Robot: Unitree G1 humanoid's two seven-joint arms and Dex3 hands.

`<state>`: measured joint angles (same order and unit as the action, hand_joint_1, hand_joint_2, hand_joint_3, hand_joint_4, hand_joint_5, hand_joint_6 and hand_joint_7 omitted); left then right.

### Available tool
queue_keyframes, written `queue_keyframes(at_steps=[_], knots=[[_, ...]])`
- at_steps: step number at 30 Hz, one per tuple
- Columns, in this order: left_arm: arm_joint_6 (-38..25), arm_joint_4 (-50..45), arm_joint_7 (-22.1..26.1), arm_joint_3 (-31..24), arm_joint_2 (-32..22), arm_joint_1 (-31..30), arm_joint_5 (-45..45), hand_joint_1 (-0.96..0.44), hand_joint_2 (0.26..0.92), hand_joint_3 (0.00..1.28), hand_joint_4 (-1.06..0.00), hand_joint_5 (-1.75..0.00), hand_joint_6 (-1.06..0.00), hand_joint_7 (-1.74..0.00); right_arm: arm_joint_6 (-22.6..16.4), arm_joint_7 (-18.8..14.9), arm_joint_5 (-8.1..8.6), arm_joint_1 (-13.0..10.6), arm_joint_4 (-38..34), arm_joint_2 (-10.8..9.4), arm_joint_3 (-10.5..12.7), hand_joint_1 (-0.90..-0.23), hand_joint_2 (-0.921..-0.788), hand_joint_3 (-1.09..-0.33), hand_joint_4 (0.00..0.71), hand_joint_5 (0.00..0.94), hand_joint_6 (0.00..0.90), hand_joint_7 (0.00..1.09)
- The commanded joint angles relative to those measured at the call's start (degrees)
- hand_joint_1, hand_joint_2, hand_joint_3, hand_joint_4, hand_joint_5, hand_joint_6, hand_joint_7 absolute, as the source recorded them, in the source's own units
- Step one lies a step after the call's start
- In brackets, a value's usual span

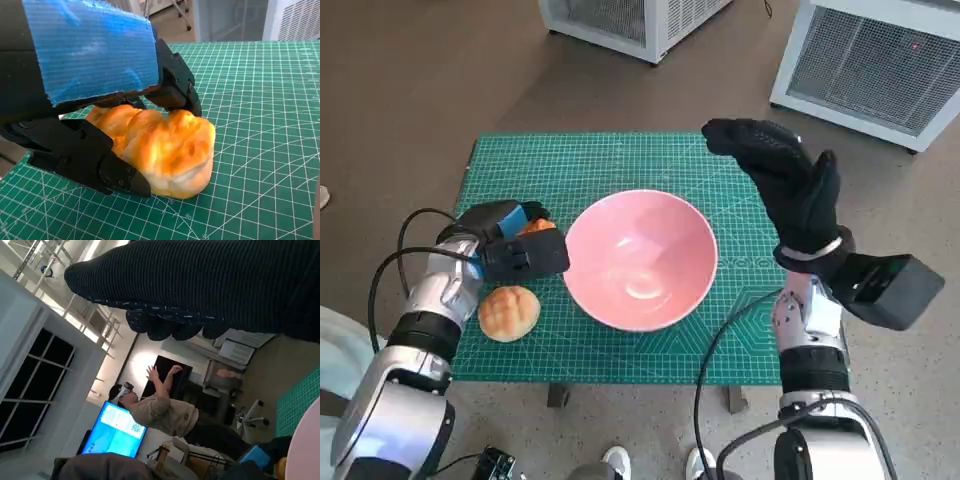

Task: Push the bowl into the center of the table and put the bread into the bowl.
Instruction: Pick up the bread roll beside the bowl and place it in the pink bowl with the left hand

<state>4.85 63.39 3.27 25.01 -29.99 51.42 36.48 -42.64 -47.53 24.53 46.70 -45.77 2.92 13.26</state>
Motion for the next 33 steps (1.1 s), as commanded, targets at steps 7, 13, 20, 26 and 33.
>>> queue_keyframes(at_steps=[7,13,20,26,33], knots=[[0.68,-3.75,-0.45,-2.29,-2.98,-0.01,-1.40,0.00,0.921,0.10,-0.62,-1.24,-0.62,-1.17,0.40,-0.43,0.10,-1.20,-0.82,-0.12,-0.14,-0.706,-0.921,-0.777,0.156,0.003,-0.001,0.61],[-1.40,-14.49,0.21,-6.44,-5.08,-2.40,-3.47,0.00,0.921,0.11,-0.63,-1.24,-0.60,-1.18,0.50,-0.72,0.32,-1.48,-0.45,-0.08,-0.14,-0.706,-0.921,-0.777,0.156,0.003,-0.001,0.61],[-3.77,-36.70,-1.48,-12.78,-6.46,-9.80,-4.69,0.00,0.920,0.09,-0.66,-1.20,-0.60,-1.19,0.79,-1.02,0.56,-1.48,-0.45,0.03,-0.05,-0.707,-0.921,-0.776,0.156,0.003,-0.001,0.61],[-1.39,-49.94,-3.87,-15.56,-5.84,-14.70,-3.69,0.00,0.920,0.06,-0.71,-1.12,-0.61,-1.20,0.79,-1.13,0.60,-1.55,-0.47,0.02,-0.05,-0.709,-0.921,-0.775,0.156,0.003,-0.001,0.61],[0.33,-61.60,-2.41,-15.55,-4.11,-18.80,-3.63,0.00,0.920,0.06,-0.72,-1.10,-0.61,-1.21,0.45,-1.25,0.51,-1.45,-0.98,-0.04,0.00,-0.703,-0.921,-0.774,0.157,0.003,-0.001,0.61]])
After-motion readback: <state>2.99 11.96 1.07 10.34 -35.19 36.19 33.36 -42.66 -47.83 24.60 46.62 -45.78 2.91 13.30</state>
